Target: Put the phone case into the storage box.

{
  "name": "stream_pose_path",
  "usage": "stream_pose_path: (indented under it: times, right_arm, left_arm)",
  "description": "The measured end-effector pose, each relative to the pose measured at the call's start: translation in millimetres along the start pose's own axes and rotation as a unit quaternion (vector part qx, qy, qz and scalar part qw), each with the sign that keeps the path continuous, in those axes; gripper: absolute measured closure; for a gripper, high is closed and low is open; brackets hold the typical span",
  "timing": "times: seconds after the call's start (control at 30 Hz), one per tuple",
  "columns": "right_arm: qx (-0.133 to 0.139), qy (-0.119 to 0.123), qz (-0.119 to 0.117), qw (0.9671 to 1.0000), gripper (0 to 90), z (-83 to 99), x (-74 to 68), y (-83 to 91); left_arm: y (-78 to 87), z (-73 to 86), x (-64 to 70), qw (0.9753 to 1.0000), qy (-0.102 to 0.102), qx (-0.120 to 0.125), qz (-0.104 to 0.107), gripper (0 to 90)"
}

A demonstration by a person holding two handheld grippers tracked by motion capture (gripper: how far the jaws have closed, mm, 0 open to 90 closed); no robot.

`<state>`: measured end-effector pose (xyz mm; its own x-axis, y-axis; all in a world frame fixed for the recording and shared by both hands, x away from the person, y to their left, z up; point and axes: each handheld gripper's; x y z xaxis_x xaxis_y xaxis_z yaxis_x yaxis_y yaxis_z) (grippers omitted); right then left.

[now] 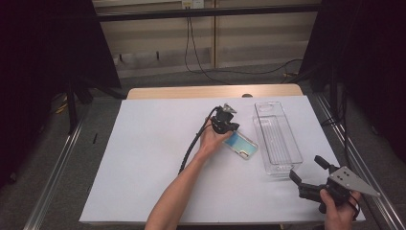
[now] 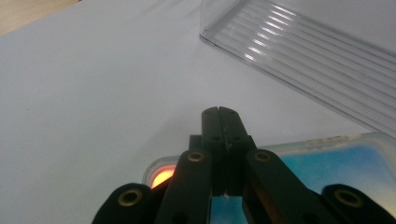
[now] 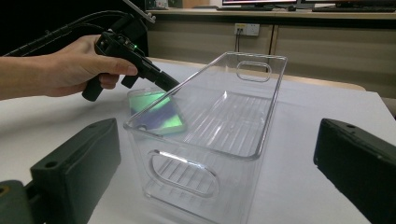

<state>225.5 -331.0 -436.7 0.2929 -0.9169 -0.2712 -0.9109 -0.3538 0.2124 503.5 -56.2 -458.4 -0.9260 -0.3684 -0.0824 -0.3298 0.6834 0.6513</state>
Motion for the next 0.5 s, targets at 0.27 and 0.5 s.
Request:
stream_pose_path:
  times: [0.27, 0.5]
  right_arm:
    - [0.0, 0.0, 0.0, 1.0, 0.1, 0.1, 0.0, 0.3]
    - [-0.001, 0.001, -0.001, 1.0, 0.1, 0.1, -0.2, 0.3]
  left_arm:
    - [2.7, 2.0, -1.1, 1.0, -0.004, -0.003, -0.001, 90.0]
    - [7.1, 4.4, -3.2, 1.0, -0.002, -0.007, 0.0, 90.0]
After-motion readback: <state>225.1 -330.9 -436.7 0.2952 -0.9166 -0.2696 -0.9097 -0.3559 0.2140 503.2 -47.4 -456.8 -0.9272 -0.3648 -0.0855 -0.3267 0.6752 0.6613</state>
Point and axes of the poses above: each handheld gripper's, and its own axes: y roughly backward along the jaws, z roughly out of its underside, x roughly to its right, and after that the axes turned 14 degrees about -y, right-handed
